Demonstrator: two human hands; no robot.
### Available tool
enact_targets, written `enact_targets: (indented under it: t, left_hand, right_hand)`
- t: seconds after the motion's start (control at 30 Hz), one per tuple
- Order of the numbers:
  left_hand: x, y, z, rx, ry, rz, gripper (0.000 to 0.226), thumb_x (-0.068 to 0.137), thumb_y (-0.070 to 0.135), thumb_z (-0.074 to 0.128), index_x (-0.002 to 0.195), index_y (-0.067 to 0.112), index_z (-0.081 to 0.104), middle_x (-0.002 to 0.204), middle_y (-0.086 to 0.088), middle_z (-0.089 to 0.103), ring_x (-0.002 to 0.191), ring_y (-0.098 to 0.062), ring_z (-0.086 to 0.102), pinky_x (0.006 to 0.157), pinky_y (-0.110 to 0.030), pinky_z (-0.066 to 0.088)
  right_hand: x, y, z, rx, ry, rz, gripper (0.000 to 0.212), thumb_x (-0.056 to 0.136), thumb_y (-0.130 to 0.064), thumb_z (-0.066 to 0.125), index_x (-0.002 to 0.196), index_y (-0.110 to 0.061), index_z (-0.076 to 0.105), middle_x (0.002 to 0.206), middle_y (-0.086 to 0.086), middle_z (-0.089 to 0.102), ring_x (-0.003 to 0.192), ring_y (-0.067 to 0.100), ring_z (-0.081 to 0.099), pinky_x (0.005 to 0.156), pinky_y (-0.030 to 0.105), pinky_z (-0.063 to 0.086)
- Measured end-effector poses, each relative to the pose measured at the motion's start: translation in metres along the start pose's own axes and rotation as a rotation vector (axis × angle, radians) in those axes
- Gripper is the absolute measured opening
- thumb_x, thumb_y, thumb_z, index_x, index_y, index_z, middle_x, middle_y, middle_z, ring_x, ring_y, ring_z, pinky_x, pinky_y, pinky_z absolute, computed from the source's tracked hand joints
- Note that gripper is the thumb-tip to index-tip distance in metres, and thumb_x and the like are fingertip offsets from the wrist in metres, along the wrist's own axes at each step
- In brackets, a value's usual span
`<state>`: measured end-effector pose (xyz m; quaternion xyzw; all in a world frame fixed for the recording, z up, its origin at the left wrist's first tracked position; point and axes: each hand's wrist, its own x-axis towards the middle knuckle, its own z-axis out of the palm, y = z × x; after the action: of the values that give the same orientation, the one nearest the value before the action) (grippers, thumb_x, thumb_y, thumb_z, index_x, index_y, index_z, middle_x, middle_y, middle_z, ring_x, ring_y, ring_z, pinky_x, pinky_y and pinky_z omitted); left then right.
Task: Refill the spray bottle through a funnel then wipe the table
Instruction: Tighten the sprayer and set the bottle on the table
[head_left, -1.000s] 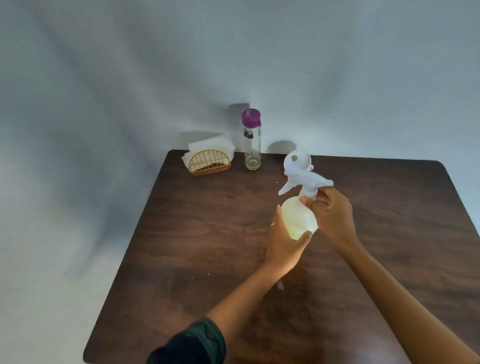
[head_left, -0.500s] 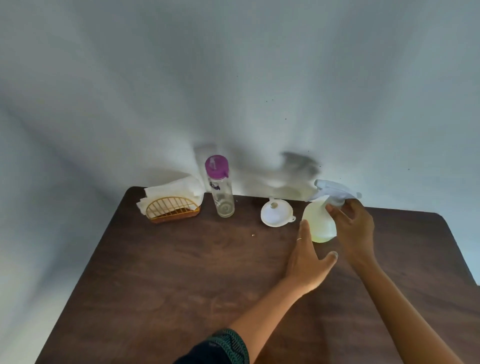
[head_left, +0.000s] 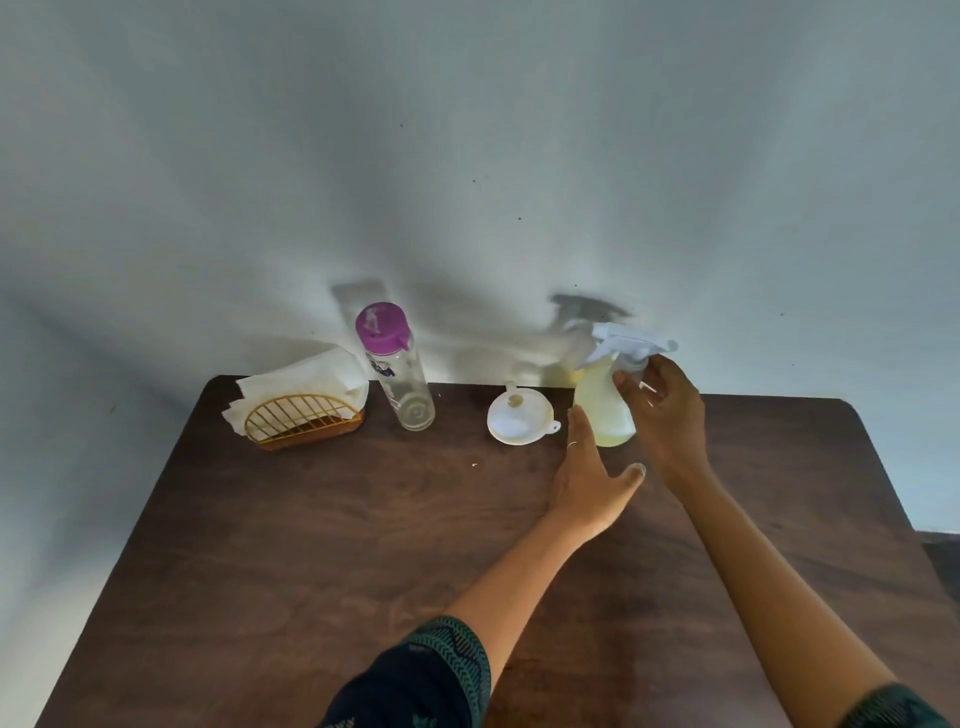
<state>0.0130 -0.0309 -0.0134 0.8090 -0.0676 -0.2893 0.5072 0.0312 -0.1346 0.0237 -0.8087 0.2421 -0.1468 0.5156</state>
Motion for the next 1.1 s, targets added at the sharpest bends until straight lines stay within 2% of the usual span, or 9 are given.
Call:
enact_targets:
  t: [0.13, 0.27, 0.4, 0.5, 0.63, 0.7, 0.83, 0.97, 1.1]
  left_hand:
    - [-0.019, 0.005, -0.013, -0.007, 0.037, 0.018, 0.090, 0.091, 0.032, 0.062, 0.155, 0.024, -0.001, 0.163, 0.005, 0.006, 0.149, -0.011, 0.008, 0.117, -0.030, 0.015]
    - [-0.052, -0.010, -0.032, -0.016, 0.135, 0.053, 0.066, 0.090, 0.032, 0.059, 0.148, 0.026, 0.030, 0.154, 0.007, 0.034, 0.141, -0.013, 0.032, 0.115, -0.037, 0.031]
    - [-0.095, -0.044, -0.056, -0.087, 0.166, 0.049, 0.040, 0.091, 0.024, 0.058, 0.129, 0.034, 0.050, 0.130, 0.016, 0.053, 0.119, -0.003, 0.051, 0.102, -0.028, 0.044]
    - [-0.124, -0.076, -0.084, -0.111, 0.240, 0.047, 0.030, 0.091, 0.017, 0.059, 0.117, 0.032, 0.058, 0.120, 0.013, 0.061, 0.106, 0.001, 0.058, 0.091, -0.016, 0.047]
    - [-0.146, -0.110, -0.132, -0.165, 0.369, 0.008, 0.029, 0.091, 0.010, 0.059, 0.103, 0.035, 0.061, 0.111, 0.011, 0.065, 0.098, 0.004, 0.060, 0.081, -0.009, 0.047]
    - [-0.149, -0.120, -0.161, -0.181, 0.446, -0.012, 0.030, 0.091, 0.010, 0.059, 0.100, 0.038, 0.062, 0.109, 0.011, 0.066, 0.097, 0.002, 0.062, 0.081, -0.011, 0.048]
    - [-0.144, -0.124, -0.217, -0.207, 0.573, -0.009, 0.027, 0.091, 0.011, 0.060, 0.104, 0.034, 0.063, 0.110, 0.010, 0.066, 0.100, -0.001, 0.061, 0.084, -0.016, 0.048]
    - [-0.119, -0.114, -0.269, -0.121, 0.650, 0.039, 0.022, 0.092, 0.017, 0.059, 0.099, 0.038, 0.056, 0.108, 0.011, 0.063, 0.103, -0.008, 0.059, 0.091, -0.030, 0.051]
    - [-0.087, -0.105, -0.309, 0.135, 0.698, 0.081, 0.020, 0.091, 0.021, 0.059, 0.110, 0.028, 0.064, 0.115, 0.005, 0.064, 0.113, -0.020, 0.053, 0.095, -0.044, 0.047]
  right_hand:
    - [-0.022, -0.003, -0.001, 0.000, 0.016, 0.054, 0.047, 0.088, -0.025, 0.064, 0.131, -0.015, 0.049, 0.131, -0.001, 0.056, 0.115, 0.011, 0.054, 0.092, 0.025, 0.042]
    - [-0.062, -0.013, 0.009, -0.050, 0.062, 0.082, 0.039, 0.091, -0.018, 0.056, 0.129, -0.013, 0.051, 0.127, 0.004, 0.058, 0.112, 0.016, 0.055, 0.089, 0.027, 0.041]
    - [-0.109, -0.027, 0.036, -0.027, -0.011, 0.096, 0.032, 0.091, -0.012, 0.055, 0.122, -0.010, 0.058, 0.116, 0.005, 0.062, 0.098, 0.011, 0.054, 0.086, 0.025, 0.038]
    - [-0.141, -0.035, 0.068, -0.034, -0.147, 0.063, 0.025, 0.091, -0.010, 0.055, 0.115, -0.012, 0.062, 0.110, 0.003, 0.063, 0.096, 0.012, 0.057, 0.081, 0.022, 0.038]
    - [-0.167, -0.055, 0.113, -0.034, -0.336, -0.027, 0.022, 0.090, -0.007, 0.057, 0.109, -0.014, 0.064, 0.101, -0.002, 0.063, 0.086, -0.002, 0.056, 0.073, 0.010, 0.042]
    - [-0.170, -0.068, 0.137, -0.046, -0.398, -0.079, 0.020, 0.089, -0.007, 0.059, 0.107, -0.014, 0.065, 0.099, -0.003, 0.064, 0.085, -0.001, 0.057, 0.078, 0.014, 0.046]
    - [-0.156, -0.100, 0.177, -0.106, -0.495, -0.207, 0.021, 0.090, -0.010, 0.059, 0.110, -0.011, 0.064, 0.103, -0.001, 0.064, 0.089, 0.007, 0.058, 0.077, 0.010, 0.042]
    - [-0.126, -0.129, 0.217, -0.193, -0.463, -0.351, 0.022, 0.091, -0.008, 0.056, 0.111, -0.008, 0.064, 0.108, 0.007, 0.063, 0.097, 0.016, 0.059, 0.089, 0.030, 0.049]
    - [-0.095, -0.139, 0.253, -0.418, -0.411, -0.456, 0.026, 0.092, -0.011, 0.053, 0.117, -0.007, 0.060, 0.118, 0.010, 0.058, 0.111, 0.025, 0.054, 0.093, 0.036, 0.043]
